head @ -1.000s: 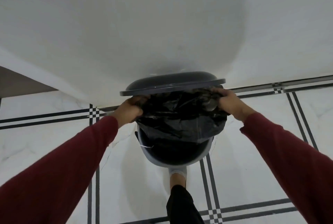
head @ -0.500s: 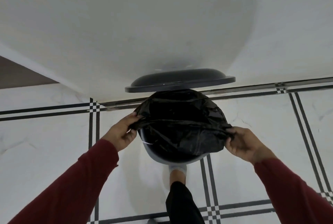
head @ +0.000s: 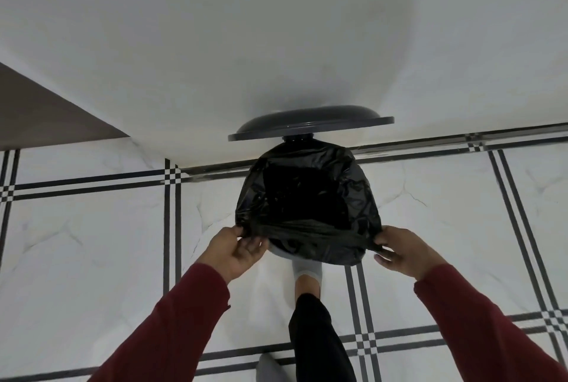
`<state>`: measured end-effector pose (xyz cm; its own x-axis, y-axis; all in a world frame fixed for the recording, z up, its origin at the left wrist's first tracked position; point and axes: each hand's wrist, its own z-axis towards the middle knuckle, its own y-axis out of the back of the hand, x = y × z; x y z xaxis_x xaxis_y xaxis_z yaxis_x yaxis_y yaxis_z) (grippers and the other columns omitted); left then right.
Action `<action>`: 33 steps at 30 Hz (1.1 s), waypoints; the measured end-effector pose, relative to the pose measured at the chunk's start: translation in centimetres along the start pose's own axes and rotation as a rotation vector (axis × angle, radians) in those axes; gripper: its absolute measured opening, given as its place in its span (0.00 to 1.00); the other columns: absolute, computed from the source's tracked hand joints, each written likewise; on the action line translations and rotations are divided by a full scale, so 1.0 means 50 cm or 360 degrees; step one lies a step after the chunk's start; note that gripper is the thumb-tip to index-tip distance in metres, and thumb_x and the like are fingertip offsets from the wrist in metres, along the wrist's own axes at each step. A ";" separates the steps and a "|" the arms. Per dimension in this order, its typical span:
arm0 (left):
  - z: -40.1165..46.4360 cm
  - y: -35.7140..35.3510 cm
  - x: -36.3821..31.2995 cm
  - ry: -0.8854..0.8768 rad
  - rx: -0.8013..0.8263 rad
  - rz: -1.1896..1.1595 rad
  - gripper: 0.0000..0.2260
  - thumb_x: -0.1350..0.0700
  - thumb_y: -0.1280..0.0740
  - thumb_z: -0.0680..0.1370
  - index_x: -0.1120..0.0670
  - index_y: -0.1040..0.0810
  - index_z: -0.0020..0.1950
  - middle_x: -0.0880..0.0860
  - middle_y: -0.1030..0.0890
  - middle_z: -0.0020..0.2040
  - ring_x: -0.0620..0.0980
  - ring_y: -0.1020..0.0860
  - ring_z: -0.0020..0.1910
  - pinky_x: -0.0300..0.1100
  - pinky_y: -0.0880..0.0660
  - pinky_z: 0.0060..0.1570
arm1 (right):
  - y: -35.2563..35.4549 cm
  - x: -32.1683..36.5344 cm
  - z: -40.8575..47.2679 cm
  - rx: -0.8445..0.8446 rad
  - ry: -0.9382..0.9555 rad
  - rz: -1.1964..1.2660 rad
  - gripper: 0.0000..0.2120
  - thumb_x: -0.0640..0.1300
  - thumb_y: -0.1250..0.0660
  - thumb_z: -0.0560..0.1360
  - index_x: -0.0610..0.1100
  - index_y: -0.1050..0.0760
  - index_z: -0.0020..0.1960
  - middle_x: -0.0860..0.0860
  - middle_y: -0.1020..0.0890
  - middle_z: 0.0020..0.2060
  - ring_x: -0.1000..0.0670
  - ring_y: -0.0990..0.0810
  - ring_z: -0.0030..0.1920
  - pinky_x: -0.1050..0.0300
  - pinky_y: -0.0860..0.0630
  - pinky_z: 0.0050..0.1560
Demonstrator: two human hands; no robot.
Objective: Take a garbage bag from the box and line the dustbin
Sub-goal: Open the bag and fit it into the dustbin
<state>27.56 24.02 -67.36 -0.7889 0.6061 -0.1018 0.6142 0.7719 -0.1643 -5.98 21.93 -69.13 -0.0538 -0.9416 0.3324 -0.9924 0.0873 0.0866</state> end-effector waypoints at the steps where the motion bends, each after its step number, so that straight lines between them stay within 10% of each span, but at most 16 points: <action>1: 0.008 0.008 0.009 -0.0051 0.0017 -0.0012 0.11 0.62 0.43 0.86 0.60 0.22 0.51 0.59 0.14 0.45 0.55 0.14 0.40 0.48 0.18 0.34 | 0.004 -0.007 0.007 -0.0066 -0.0016 -0.0185 0.10 0.29 0.38 0.77 0.41 0.23 0.48 0.45 0.23 0.43 0.51 0.24 0.40 0.58 0.26 0.40; 11: 0.085 0.060 0.034 -0.0589 -0.0602 0.0947 0.11 0.53 0.37 0.82 0.59 0.21 0.55 0.54 0.26 0.37 0.51 0.30 0.32 0.39 0.32 0.32 | -0.049 -0.052 0.036 0.0054 -0.0185 0.0630 0.10 0.27 0.44 0.80 0.31 0.24 0.50 0.37 0.16 0.41 0.44 0.13 0.34 0.54 0.16 0.31; 16: 0.069 0.025 0.040 -0.0200 -0.0172 0.0180 0.06 0.59 0.37 0.84 0.58 0.22 0.58 0.56 0.20 0.47 0.52 0.22 0.43 0.42 0.19 0.34 | -0.068 -0.060 0.009 0.0158 -0.0167 0.1160 0.12 0.42 0.37 0.75 0.36 0.22 0.53 0.39 0.18 0.49 0.37 0.16 0.50 0.36 0.23 0.63; 21: 0.036 0.017 0.069 -0.0269 0.0104 -0.0001 0.11 0.54 0.31 0.81 0.57 0.18 0.61 0.56 0.15 0.54 0.54 0.18 0.51 0.47 0.19 0.52 | -0.092 -0.066 0.013 0.0134 -0.0029 0.1173 0.11 0.40 0.38 0.79 0.38 0.22 0.58 0.41 0.19 0.54 0.38 0.18 0.56 0.35 0.27 0.68; 29: 0.044 0.056 0.126 -0.0423 -0.0196 0.0073 0.07 0.58 0.34 0.84 0.56 0.18 0.59 0.55 0.16 0.53 0.52 0.17 0.49 0.43 0.18 0.42 | -0.102 -0.077 0.034 -0.0103 -0.0020 0.0986 0.10 0.30 0.40 0.77 0.42 0.29 0.40 0.44 0.25 0.39 0.47 0.20 0.37 0.53 0.19 0.40; 33: 0.076 0.064 0.110 -0.0498 -0.0604 0.0624 0.11 0.48 0.34 0.82 0.52 0.16 0.58 0.57 0.15 0.53 0.60 0.18 0.51 0.52 0.19 0.49 | -0.094 -0.068 0.022 -0.0011 -0.0056 0.0783 0.07 0.37 0.40 0.82 0.43 0.24 0.52 0.48 0.23 0.41 0.51 0.24 0.39 0.57 0.24 0.45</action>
<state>25.12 29.08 -72.18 -0.4371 0.8173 -0.3755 0.7785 0.5529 0.2972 -1.27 24.38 -71.68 -0.5196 -0.7986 0.3037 -0.8477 0.5263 -0.0663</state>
